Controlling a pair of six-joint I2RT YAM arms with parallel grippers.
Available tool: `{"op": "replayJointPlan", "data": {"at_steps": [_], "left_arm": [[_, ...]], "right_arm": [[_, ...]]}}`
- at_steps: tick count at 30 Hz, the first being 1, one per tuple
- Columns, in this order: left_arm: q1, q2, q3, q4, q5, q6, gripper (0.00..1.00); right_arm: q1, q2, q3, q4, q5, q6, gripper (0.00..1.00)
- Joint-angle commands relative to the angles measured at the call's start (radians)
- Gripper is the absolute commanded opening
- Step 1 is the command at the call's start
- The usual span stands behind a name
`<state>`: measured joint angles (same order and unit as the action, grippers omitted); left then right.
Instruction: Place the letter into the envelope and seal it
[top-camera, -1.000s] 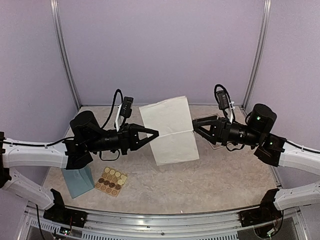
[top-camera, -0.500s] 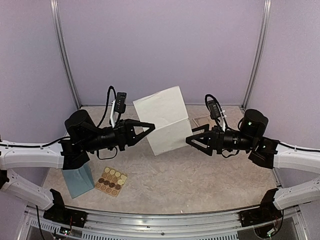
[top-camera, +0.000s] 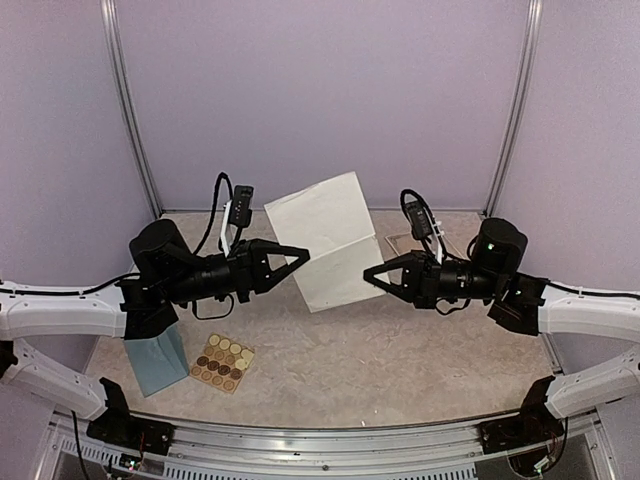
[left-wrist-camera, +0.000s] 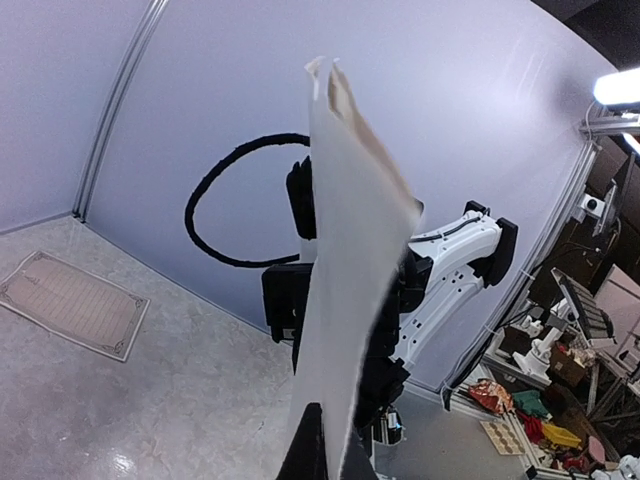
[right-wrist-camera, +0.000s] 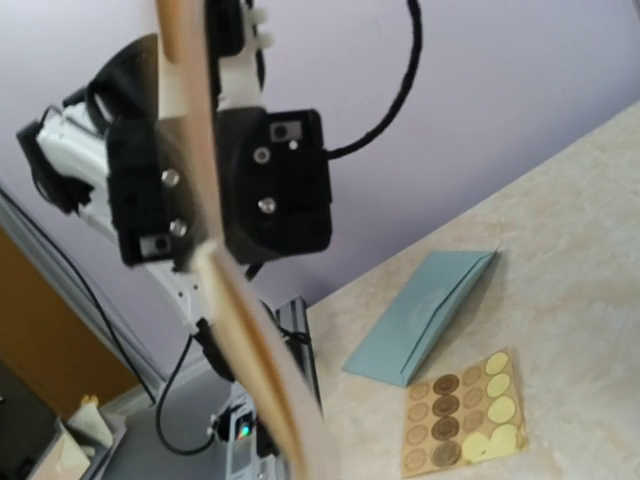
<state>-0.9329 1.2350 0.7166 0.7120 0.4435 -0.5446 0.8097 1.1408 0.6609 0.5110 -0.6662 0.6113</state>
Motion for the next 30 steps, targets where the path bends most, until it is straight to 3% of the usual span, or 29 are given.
{"op": "replayJointPlan", "data": {"at_steps": [1, 6, 10, 15, 30], "left_arm": [[0.003, -0.026, -0.004, -0.046, -0.016, 0.023, 0.09], [0.035, -0.106, -0.012, -0.151, -0.099, 0.053, 0.43], [0.055, -0.205, -0.007, -0.284, -0.23, 0.111, 0.51], [0.053, -0.219, 0.077, -0.449, -0.267, 0.206, 0.54], [-0.036, 0.001, 0.328, -0.722, -0.111, 0.403, 0.6]], "right_arm": [[0.008, -0.017, 0.003, 0.027, 0.054, -0.012, 0.0], [0.009, -0.042, 0.014, -0.057, 0.077, -0.061, 0.0], [0.01, -0.055, 0.03, -0.115, 0.07, -0.093, 0.0], [0.009, -0.029, 0.086, -0.204, 0.006, -0.14, 0.0], [0.015, 0.055, 0.22, -0.478, -0.097, -0.268, 0.0]]}}
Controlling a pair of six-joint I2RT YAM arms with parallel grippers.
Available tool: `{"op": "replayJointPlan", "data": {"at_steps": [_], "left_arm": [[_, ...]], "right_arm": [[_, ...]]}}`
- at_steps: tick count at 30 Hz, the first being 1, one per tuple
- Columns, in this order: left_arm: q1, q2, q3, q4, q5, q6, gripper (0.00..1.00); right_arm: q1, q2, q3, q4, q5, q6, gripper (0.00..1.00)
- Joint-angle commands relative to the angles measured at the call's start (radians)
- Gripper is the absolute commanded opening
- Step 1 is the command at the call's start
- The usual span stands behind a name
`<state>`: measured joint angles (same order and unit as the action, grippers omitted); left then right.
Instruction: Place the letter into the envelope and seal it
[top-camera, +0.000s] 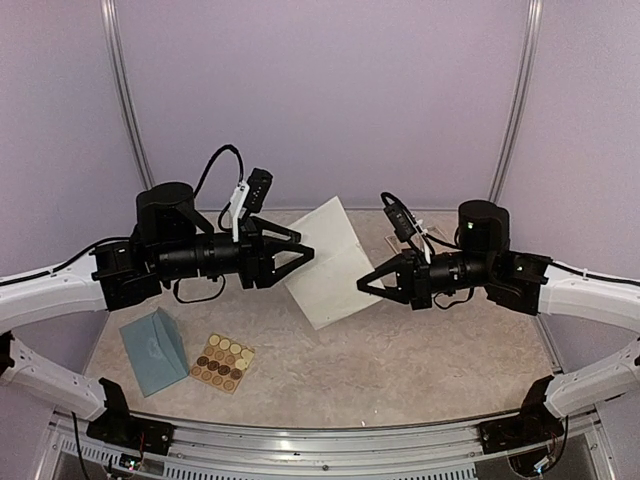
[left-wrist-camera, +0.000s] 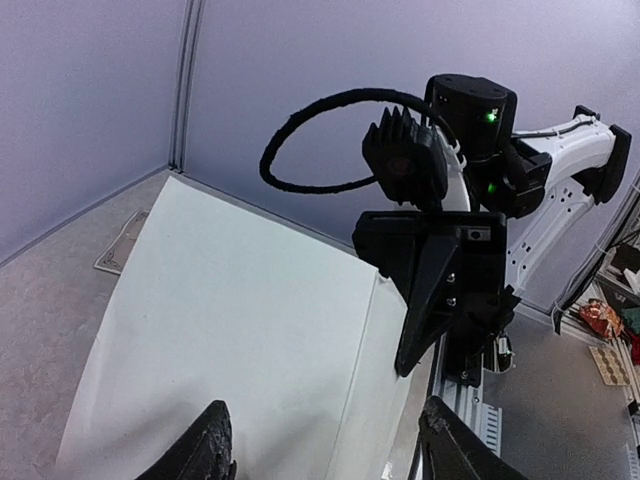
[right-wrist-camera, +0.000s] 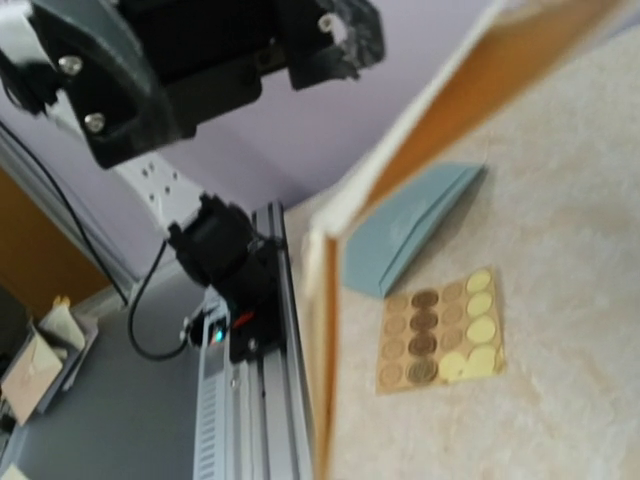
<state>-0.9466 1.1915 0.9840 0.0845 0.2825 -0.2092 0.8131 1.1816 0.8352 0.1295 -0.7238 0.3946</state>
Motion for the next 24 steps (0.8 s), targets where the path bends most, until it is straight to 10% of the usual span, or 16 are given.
{"op": "replayJointPlan", "data": {"at_steps": [1, 12, 24], "left_arm": [[-0.026, 0.064, 0.071, -0.119, 0.054, 0.075, 0.6], [-0.068, 0.175, 0.127, -0.204, 0.11, 0.113, 0.57], [-0.072, 0.179, 0.104, -0.185, 0.136, 0.078, 0.0]], "right_arm": [[0.014, 0.016, 0.048, -0.104, -0.05, -0.054, 0.0], [0.029, 0.048, 0.101, -0.212, -0.038, -0.114, 0.0], [0.028, 0.055, 0.131, -0.267, 0.079, -0.141, 0.0]]}}
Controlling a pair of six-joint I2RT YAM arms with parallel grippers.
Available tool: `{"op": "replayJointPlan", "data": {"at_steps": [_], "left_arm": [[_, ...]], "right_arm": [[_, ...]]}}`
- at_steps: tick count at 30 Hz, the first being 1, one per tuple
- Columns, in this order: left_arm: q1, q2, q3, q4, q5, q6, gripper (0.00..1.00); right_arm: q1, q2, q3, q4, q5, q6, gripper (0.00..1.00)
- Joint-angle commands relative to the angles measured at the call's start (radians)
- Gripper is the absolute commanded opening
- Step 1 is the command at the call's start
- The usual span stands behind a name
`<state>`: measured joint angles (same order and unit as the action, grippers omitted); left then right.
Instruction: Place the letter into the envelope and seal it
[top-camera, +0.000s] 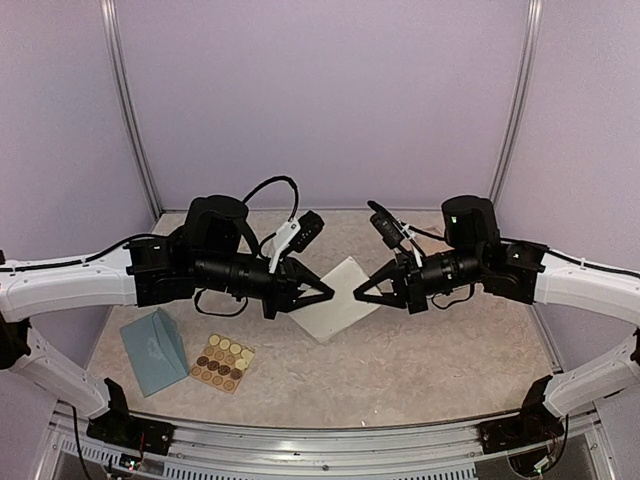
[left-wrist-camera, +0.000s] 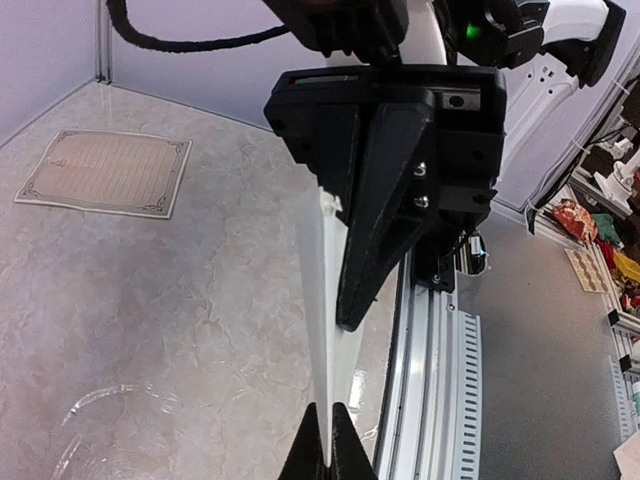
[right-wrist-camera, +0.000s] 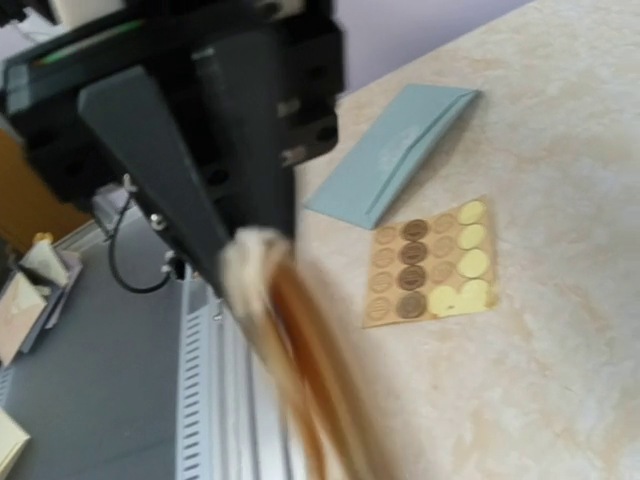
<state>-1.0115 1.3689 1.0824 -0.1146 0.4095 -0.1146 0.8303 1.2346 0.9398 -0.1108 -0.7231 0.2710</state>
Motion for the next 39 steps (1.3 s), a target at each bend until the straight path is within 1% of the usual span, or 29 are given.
{"op": "replayJointPlan", "data": {"at_steps": [1, 2, 4, 7, 8, 10, 11, 13, 15, 17, 20, 23, 26, 32, 33, 35, 39], "left_arm": [[-0.007, -0.003, -0.004, 0.03, 0.001, -0.029, 0.0], [-0.007, -0.007, -0.021, 0.05, -0.012, -0.05, 0.0], [-0.007, -0.022, -0.056, 0.102, -0.053, -0.087, 0.0], [-0.007, -0.067, -0.126, 0.27, -0.122, -0.152, 0.0], [-0.007, -0.09, -0.151, 0.33, -0.141, -0.173, 0.0], [-0.006, -0.118, -0.202, 0.445, -0.177, -0.216, 0.0], [-0.006, -0.129, -0.222, 0.502, -0.192, -0.234, 0.0], [-0.005, -0.151, -0.257, 0.599, -0.215, -0.267, 0.0], [-0.006, -0.166, -0.284, 0.674, -0.223, -0.295, 0.0], [-0.006, -0.168, -0.297, 0.72, -0.214, -0.316, 0.0], [-0.007, -0.162, -0.304, 0.741, -0.201, -0.332, 0.0], [-0.007, -0.161, -0.311, 0.753, -0.184, -0.344, 0.0], [-0.007, -0.166, -0.325, 0.777, -0.174, -0.352, 0.0], [-0.006, -0.167, -0.329, 0.791, -0.152, -0.352, 0.0], [-0.006, -0.166, -0.329, 0.79, -0.15, -0.35, 0.0], [-0.006, -0.169, -0.331, 0.788, -0.15, -0.347, 0.0], [-0.006, -0.17, -0.337, 0.781, -0.152, -0.344, 0.0]], "right_arm": [[0.012, -0.004, 0.024, -0.017, 0.097, -0.011, 0.0], [0.012, -0.014, 0.02, -0.007, 0.133, -0.002, 0.02], [0.012, -0.04, 0.003, 0.03, 0.201, 0.028, 0.2], [0.012, -0.097, -0.074, 0.146, 0.318, 0.111, 0.62], [0.011, -0.117, -0.105, 0.198, 0.35, 0.148, 0.73], [0.011, -0.148, -0.17, 0.315, 0.381, 0.225, 0.87], [0.011, -0.159, -0.202, 0.383, 0.373, 0.261, 0.91], [0.011, -0.162, -0.253, 0.511, 0.348, 0.33, 0.95], [0.013, -0.141, -0.283, 0.625, 0.308, 0.374, 0.97], [0.019, -0.114, -0.286, 0.679, 0.279, 0.405, 0.97], [0.035, -0.074, -0.268, 0.734, 0.247, 0.413, 0.97], [0.052, -0.039, -0.251, 0.804, 0.224, 0.427, 0.94], [0.062, 0.007, -0.238, 0.888, 0.192, 0.449, 0.89], [0.087, 0.092, -0.178, 0.951, 0.147, 0.46, 0.76], [0.089, 0.099, -0.169, 0.953, 0.143, 0.459, 0.73], [0.092, 0.11, -0.159, 0.963, 0.136, 0.457, 0.62], [0.092, 0.12, -0.15, 0.98, 0.145, 0.464, 0.35]]}}
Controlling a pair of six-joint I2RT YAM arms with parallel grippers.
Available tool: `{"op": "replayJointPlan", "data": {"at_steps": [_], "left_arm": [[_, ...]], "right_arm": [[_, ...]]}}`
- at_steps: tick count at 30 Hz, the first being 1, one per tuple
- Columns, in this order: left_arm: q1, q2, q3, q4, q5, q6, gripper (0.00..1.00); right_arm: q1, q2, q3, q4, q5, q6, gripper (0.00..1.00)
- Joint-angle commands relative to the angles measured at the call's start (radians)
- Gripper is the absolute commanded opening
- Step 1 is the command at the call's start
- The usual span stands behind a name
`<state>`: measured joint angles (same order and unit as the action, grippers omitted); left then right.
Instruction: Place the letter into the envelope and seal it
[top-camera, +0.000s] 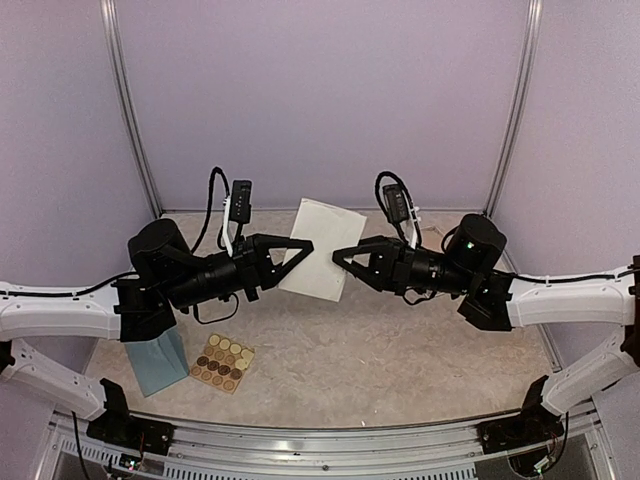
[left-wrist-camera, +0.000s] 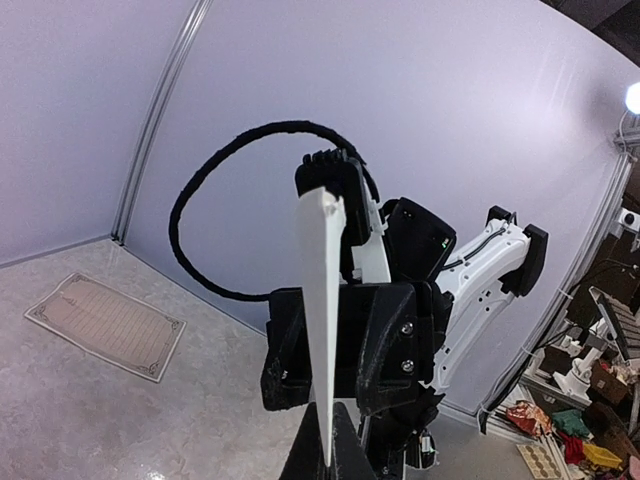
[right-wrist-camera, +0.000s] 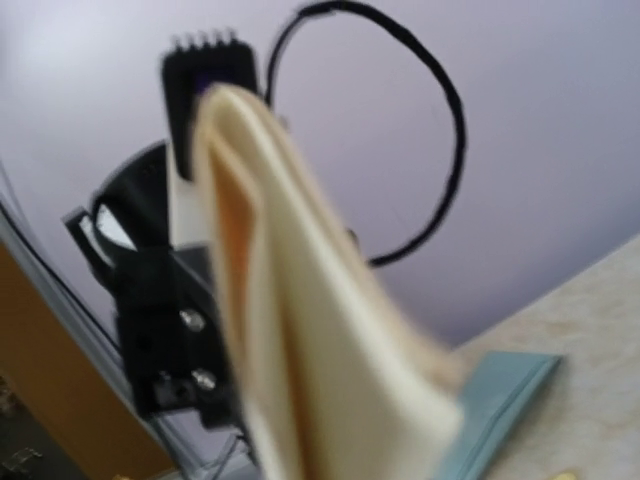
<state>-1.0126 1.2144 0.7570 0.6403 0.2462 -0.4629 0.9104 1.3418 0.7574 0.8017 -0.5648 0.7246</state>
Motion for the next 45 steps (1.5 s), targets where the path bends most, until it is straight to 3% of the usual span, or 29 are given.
{"op": "replayJointPlan", "data": {"at_steps": [1, 4, 7, 11, 15, 22, 27, 31, 36, 45], "left_arm": [[-0.004, -0.015, -0.012, 0.023, 0.01, 0.004, 0.0], [-0.004, -0.016, -0.014, 0.013, 0.008, 0.003, 0.0], [-0.003, -0.018, -0.011, -0.023, -0.016, 0.005, 0.03], [0.018, -0.045, -0.012, -0.211, -0.173, 0.003, 0.46], [0.112, -0.083, -0.042, -0.454, -0.363, -0.117, 0.62], [0.324, -0.184, -0.13, -0.848, -0.574, -0.383, 0.7], [0.441, -0.221, -0.181, -1.012, -0.672, -0.44, 0.82], [0.517, -0.195, -0.224, -1.04, -0.664, -0.461, 0.85], [0.528, -0.16, -0.256, -1.052, -0.683, -0.481, 0.86], [0.561, -0.138, -0.303, -1.038, -0.713, -0.469, 0.8]], "right_arm": [[0.012, 0.014, 0.031, 0.076, -0.01, 0.014, 0.27], [0.012, 0.019, 0.03, 0.095, -0.003, 0.021, 0.04], [0.012, 0.008, 0.03, 0.056, 0.026, 0.006, 0.0], [0.012, -0.042, 0.041, -0.146, 0.178, -0.068, 0.0], [0.007, -0.091, 0.044, -0.341, 0.306, -0.128, 0.0], [0.003, -0.119, 0.032, -0.531, 0.449, -0.156, 0.0], [0.002, -0.119, 0.016, -0.552, 0.477, -0.148, 0.0], [0.002, -0.11, 0.016, -0.554, 0.473, -0.145, 0.0], [0.003, -0.106, 0.017, -0.562, 0.478, -0.141, 0.0], [0.002, -0.093, 0.018, -0.566, 0.48, -0.128, 0.0]]}}
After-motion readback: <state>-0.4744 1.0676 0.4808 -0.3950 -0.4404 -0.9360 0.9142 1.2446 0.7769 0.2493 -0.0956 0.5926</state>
